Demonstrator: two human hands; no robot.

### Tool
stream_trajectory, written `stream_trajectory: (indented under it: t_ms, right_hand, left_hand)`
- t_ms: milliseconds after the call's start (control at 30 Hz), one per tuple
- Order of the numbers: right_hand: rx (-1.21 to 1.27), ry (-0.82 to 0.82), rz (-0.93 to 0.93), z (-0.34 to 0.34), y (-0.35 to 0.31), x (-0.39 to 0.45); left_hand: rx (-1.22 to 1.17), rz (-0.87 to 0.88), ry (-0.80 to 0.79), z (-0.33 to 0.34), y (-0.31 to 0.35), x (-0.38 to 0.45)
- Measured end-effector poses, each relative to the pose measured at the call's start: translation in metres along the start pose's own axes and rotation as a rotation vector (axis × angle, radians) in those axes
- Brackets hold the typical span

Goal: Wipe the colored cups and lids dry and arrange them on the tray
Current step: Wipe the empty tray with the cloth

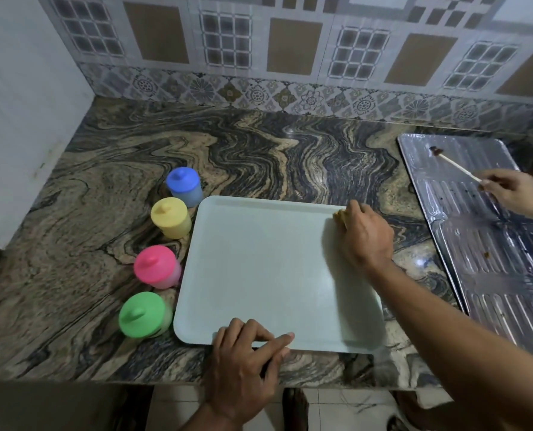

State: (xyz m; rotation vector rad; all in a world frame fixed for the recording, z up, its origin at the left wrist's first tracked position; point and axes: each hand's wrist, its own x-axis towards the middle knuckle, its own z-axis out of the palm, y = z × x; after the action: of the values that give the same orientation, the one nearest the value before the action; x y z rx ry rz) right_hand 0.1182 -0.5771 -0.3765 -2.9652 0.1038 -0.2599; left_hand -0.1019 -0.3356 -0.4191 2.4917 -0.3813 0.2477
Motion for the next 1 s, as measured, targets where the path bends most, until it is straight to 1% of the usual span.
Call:
stream_trajectory:
  t_ms: [67,200,267,333,433,500,567,600,700,800,833,900,1000]
  right_hand:
    - [0.120,0.010,0.025,-0.002,-0.033,-0.008]
    - [0.293,-0.032,-0.066,0.002,-0.133,-0.035]
    - [0.298,-0.036,-0.116,0.011,-0.180,-0.045]
    - [0.297,-0.059,-0.138,0.025,-0.214,-0.054]
    - [0.254,-0.106,-0.143,0.042,-0.234,-0.061]
    - [0.241,-0.061,-0.185,0.048,-0.227,-0.060]
    - [0.208,-0.005,-0.236,0.047,-0.203,-0.057]
    - [0.196,-0.004,-0.239,0.046,-0.185,-0.056]
    - [0.146,-0.052,-0.144,0.032,-0.109,-0.052]
    - [0.012,-0.001,-0.042,0.012,-0.029,-0.055]
    - [-0.023,-0.009,-0.009,0.006,-0.010,-0.056]
    - [-0.091,-0.044,0.039,-0.005,0.010,-0.056]
    - [-0.080,-0.064,0.094,-0.013,0.005,-0.052]
  left_hand:
    - [-0.019,0.004,0.026,-0.001,0.000,0.000]
    - [-0.084,0.002,0.038,-0.010,0.000,0.003]
    - [-0.123,0.019,0.026,-0.017,-0.003,0.001]
    - [-0.088,0.003,0.045,-0.024,-0.012,-0.005]
    - [-0.053,-0.046,0.070,-0.028,-0.029,-0.014]
    - [-0.032,-0.044,0.067,-0.029,-0.036,-0.015]
    - [-0.002,-0.041,0.062,-0.029,-0.035,-0.013]
    - [0.003,-0.033,0.061,-0.028,-0.034,-0.013]
    - [-0.035,-0.052,0.071,-0.028,-0.034,-0.014]
    - [-0.051,-0.052,0.074,-0.027,-0.034,-0.014]
    - [-0.048,-0.047,0.080,-0.026,-0.033,-0.014]
    - [-0.049,-0.049,0.096,-0.026,-0.034,-0.014]
    - [-0.097,-0.081,0.112,-0.026,-0.036,-0.014]
